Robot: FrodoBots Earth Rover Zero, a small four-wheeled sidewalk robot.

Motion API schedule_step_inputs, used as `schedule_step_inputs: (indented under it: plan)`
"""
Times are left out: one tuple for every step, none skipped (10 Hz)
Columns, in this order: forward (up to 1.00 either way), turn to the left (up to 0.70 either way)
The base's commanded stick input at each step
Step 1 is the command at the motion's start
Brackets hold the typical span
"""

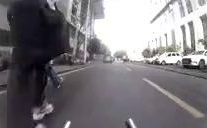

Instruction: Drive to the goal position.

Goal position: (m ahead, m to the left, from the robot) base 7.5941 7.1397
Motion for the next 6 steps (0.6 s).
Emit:
schedule_step_inputs:
  plan:
    - [0.70, -0.14]
    - [0.70, -0.14]
    - [0.70, -0.14]
    - [0.70, -0.14]
    - [0.70, -0.14]
    - [0.70, -0.14]
